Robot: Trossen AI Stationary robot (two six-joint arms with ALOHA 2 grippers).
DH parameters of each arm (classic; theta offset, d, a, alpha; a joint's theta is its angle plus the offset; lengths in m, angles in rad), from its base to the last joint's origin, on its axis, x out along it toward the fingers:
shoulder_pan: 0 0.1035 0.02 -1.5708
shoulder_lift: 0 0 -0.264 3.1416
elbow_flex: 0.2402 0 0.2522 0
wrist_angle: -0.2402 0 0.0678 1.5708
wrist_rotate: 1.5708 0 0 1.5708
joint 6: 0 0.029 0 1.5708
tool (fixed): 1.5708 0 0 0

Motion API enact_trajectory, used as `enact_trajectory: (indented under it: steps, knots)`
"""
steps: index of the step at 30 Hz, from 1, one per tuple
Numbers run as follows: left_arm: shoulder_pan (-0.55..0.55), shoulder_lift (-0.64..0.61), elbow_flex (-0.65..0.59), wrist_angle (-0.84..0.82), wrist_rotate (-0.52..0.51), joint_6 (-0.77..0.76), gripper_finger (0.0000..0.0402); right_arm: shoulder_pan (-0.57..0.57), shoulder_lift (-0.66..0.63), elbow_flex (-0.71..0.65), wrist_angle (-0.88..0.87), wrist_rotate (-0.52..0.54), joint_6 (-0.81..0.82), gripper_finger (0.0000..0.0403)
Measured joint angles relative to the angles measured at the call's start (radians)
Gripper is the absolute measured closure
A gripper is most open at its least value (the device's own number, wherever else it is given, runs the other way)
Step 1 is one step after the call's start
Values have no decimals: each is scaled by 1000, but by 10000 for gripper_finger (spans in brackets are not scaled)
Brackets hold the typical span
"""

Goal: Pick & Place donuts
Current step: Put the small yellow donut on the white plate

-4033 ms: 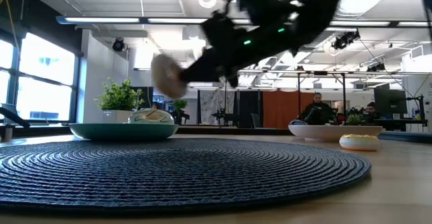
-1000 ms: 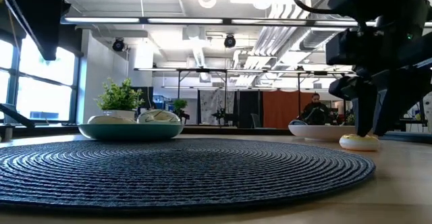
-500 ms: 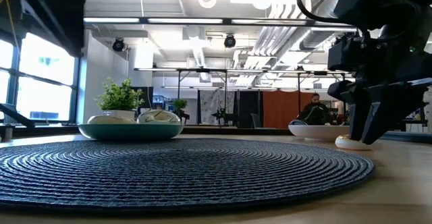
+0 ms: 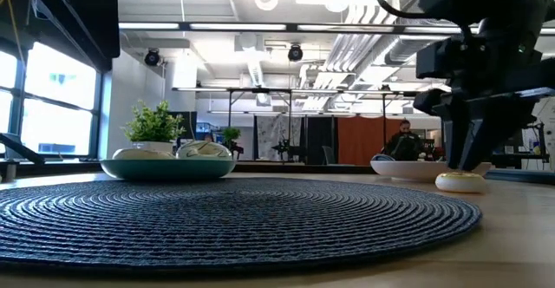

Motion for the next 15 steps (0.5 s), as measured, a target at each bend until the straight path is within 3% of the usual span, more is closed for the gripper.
enact_trajectory:
  steps: [9,15]
  knots:
    - [0,0,0,-1,-7,0,243,0,0,-62,57,0,8,258]
    - [0,0,0,-1,-15,0,243,-1,0,-88,97,90,27,271]
